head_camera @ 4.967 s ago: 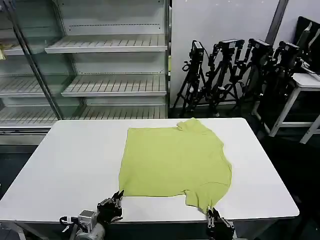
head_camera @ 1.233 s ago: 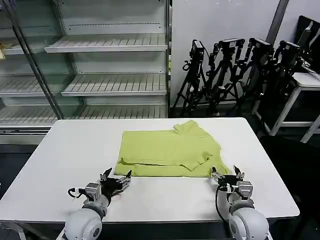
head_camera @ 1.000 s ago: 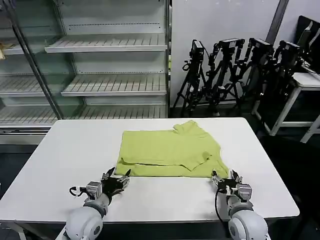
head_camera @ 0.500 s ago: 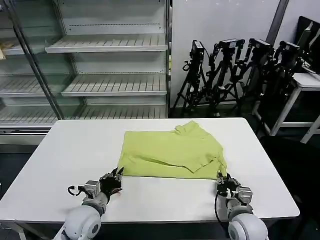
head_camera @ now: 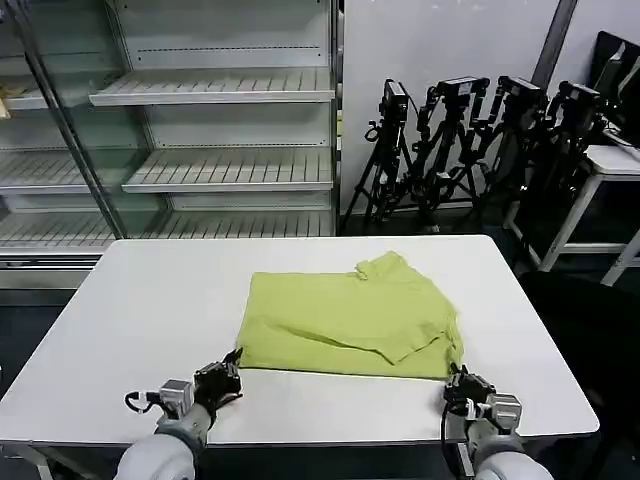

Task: Fold and organize the clothes.

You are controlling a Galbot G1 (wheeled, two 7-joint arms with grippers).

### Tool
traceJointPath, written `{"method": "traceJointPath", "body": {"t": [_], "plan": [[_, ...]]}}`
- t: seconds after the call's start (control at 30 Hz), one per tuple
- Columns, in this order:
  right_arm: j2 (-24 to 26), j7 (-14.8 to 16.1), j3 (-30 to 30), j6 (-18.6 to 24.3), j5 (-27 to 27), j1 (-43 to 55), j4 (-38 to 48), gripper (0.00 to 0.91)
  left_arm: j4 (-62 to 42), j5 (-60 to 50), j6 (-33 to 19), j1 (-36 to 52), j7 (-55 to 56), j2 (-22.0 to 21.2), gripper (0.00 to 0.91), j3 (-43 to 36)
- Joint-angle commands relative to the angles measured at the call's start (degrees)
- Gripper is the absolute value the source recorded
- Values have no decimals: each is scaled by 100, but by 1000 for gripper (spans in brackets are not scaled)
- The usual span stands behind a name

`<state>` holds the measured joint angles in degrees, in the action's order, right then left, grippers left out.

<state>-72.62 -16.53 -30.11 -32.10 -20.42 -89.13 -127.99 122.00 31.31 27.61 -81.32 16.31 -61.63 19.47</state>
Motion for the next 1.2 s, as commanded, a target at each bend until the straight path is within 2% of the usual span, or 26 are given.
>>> {"method": "traceJointPath", "body": {"t": [0.03, 0.27, 0.3, 0.33, 0.37, 0.4, 0.43, 0.57, 0.67, 0.8, 0.93, 1.1, 1.2], "plan": [[65, -1, -98, 37, 139, -1151, -934, 0, 1262, -774, -4, -1816, -68, -176, 30, 294], [68, 65, -87, -22, 373, -1508, -1118, 0, 1603, -852, 23, -2311, -52, -144, 30, 689], [69, 59, -86, -70, 392, -1501, -1118, 202, 1602, -851, 27, -2324, -54, -137, 30, 709], [73, 71, -89, -98, 413, -1502, -1130, 897, 1603, -848, 47, -2343, -60, -126, 40, 741], [83, 101, -98, -92, 442, -1509, -1146, 907, 1623, -848, 105, -2369, -63, -111, 191, 766], [85, 108, -105, -92, 450, -1508, -1160, 907, 1641, -847, 134, -2378, -61, -109, 494, 775], [89, 104, -122, -83, 449, -1501, -1177, 907, 1665, -846, 155, -2386, -58, -108, 907, 793], [114, 120, -259, 253, 423, -1435, -1239, 907, 1802, -838, 210, -2373, -52, -109, 907, 946], [164, 157, -422, 344, 338, -1353, -1336, 907, 1881, -789, 223, -2347, -54, -83, 907, 1098], [333, 130, -750, 303, -36, -1072, -1447, 907, 1924, -601, 223, -2137, -33, 6, 907, 1362], [554, 24, -867, 189, -522, -532, -1185, 907, 1698, -390, 175, -1683, 3, 155, 907, 1445], [688, -144, -385, -15, -647, 499, -572, 907, 1261, 67, 183, -955, 126, 283, 907, 1135], [718, -325, 264, -109, -879, 1593, 59, 907, 794, 224, 253, -291, 174, 376, 907, 839]]}}
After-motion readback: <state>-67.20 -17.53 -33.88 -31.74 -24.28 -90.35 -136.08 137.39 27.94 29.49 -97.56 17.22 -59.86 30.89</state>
